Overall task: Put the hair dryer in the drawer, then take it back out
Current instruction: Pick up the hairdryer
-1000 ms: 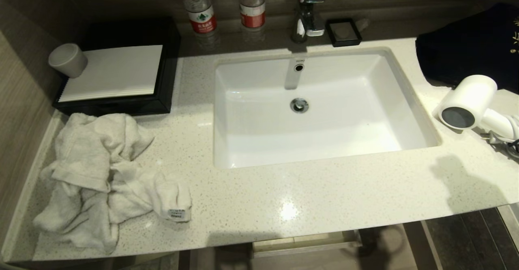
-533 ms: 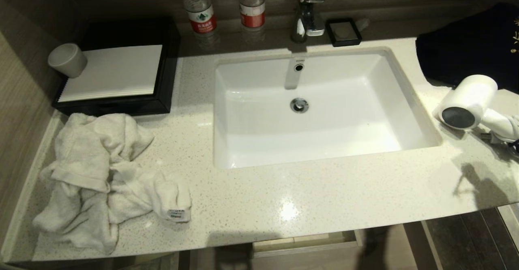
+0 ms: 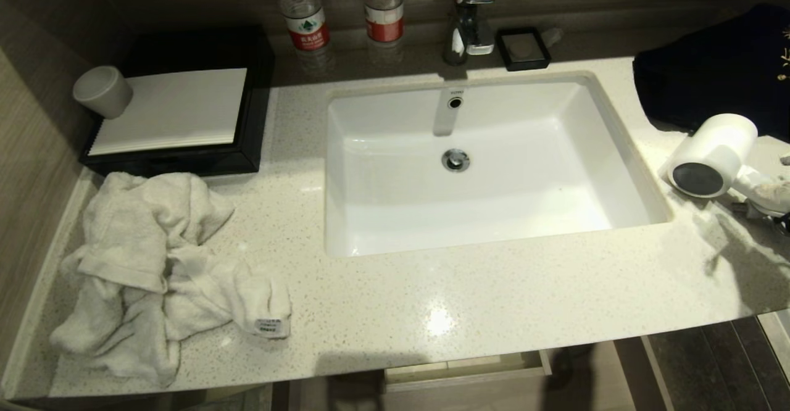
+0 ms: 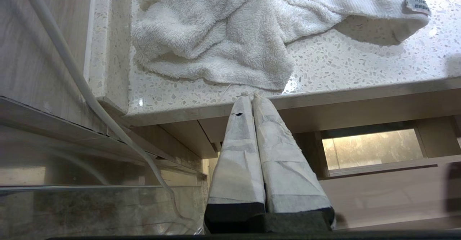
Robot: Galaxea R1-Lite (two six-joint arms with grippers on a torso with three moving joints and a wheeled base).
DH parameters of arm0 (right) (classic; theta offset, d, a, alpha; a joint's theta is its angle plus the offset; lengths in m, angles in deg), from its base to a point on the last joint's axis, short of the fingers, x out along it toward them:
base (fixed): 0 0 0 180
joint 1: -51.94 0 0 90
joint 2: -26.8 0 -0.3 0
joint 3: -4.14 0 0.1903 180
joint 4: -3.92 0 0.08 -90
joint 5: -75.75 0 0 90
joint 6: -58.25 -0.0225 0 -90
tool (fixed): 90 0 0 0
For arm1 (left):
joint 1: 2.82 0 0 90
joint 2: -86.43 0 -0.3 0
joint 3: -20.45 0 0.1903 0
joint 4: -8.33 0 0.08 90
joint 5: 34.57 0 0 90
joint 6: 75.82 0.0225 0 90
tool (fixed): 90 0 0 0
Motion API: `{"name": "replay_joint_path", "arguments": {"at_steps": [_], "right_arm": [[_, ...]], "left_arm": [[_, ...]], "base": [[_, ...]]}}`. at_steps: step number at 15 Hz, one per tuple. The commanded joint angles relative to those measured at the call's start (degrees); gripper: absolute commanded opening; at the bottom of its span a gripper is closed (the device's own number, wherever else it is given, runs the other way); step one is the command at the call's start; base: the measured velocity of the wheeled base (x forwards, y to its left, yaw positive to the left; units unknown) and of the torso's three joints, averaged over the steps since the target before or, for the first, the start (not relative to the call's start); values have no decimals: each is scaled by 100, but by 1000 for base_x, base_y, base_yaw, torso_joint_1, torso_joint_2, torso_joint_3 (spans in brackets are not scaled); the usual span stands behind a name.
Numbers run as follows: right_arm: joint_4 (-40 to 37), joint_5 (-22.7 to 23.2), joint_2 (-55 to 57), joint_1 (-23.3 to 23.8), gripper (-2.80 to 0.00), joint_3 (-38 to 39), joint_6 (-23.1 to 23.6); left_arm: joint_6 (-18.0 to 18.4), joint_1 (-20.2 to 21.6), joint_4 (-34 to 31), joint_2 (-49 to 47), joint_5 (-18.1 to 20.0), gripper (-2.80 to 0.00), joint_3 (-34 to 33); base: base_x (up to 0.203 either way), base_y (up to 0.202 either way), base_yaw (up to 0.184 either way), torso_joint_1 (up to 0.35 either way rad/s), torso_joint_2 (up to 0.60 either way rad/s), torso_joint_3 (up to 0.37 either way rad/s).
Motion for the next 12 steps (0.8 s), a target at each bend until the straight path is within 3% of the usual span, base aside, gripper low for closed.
{"name": "replay_joint_path", "arguments": {"at_steps": [1,3,6,12], "right_arm": [[-165,82,211,120,0,-185,446],[-585,199,350,204,0,-424,745],[-939,201,514,452,0,-604,841],[-910,129,883,472,0,-710,1113]], "left_arm": [[0,0,1,9,0,-280,1],[0,0,9,9,0,-280,0],[-3,0,6,6,0,-280,3],[-6,0,4,0,0,-280,3]], "base": [[0,0,0,0,0,0],[0,0,0,0,0,0],[0,0,0,0,0,0],[0,0,0,0,0,0]]}}
